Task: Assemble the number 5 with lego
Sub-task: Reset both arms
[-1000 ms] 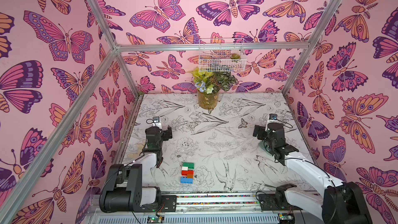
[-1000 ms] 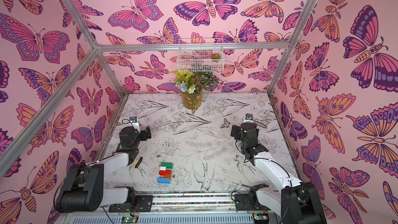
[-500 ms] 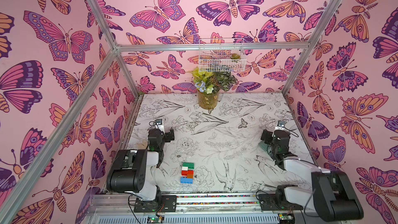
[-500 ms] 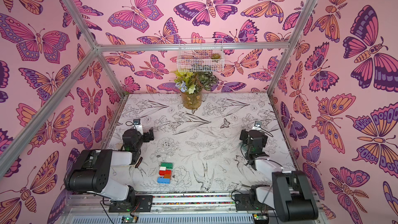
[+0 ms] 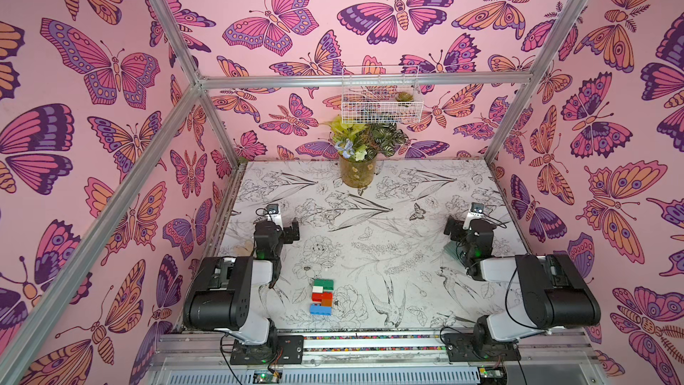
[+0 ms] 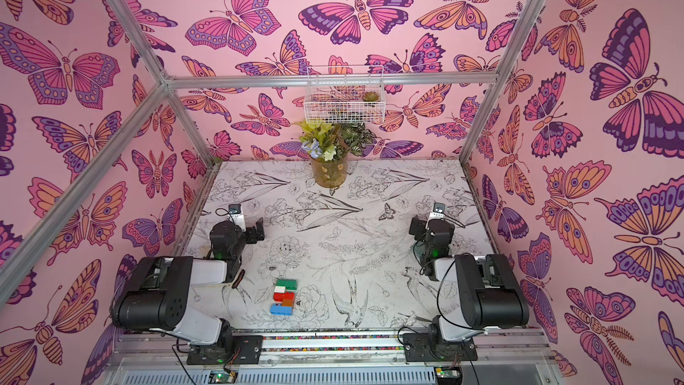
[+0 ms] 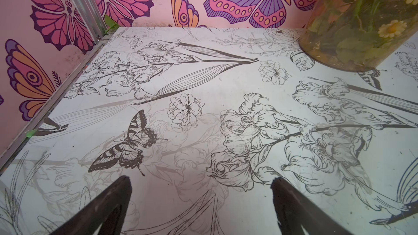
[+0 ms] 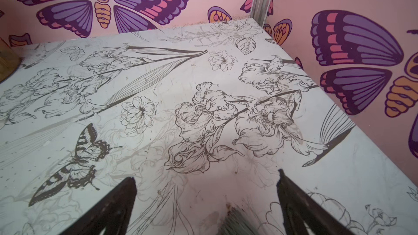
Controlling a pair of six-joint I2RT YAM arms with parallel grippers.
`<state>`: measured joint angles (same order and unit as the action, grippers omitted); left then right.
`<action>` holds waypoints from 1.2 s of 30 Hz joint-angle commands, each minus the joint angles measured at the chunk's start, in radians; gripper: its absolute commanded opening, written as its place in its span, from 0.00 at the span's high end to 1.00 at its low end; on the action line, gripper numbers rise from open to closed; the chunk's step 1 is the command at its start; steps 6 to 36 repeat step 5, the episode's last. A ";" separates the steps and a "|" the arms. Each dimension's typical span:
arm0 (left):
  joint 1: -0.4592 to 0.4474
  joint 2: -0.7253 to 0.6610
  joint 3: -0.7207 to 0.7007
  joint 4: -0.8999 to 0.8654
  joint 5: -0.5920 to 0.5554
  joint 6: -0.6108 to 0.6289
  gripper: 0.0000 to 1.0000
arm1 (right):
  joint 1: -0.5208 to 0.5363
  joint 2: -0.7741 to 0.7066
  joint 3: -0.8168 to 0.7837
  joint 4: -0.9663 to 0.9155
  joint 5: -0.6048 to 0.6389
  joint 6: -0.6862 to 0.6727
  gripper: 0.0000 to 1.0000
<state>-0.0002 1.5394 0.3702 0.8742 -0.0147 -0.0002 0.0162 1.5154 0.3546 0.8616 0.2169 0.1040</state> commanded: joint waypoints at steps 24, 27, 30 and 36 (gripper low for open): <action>0.017 0.003 0.012 -0.001 0.038 0.004 0.01 | -0.003 -0.015 0.027 -0.020 -0.015 -0.009 0.01; 0.017 0.003 0.012 -0.001 0.038 0.004 0.01 | -0.003 -0.015 0.027 -0.020 -0.015 -0.009 0.01; 0.017 0.003 0.012 -0.001 0.038 0.004 0.01 | -0.003 -0.015 0.027 -0.020 -0.015 -0.009 0.01; 0.017 0.003 0.012 -0.001 0.038 0.004 0.01 | -0.003 -0.015 0.027 -0.020 -0.015 -0.009 0.01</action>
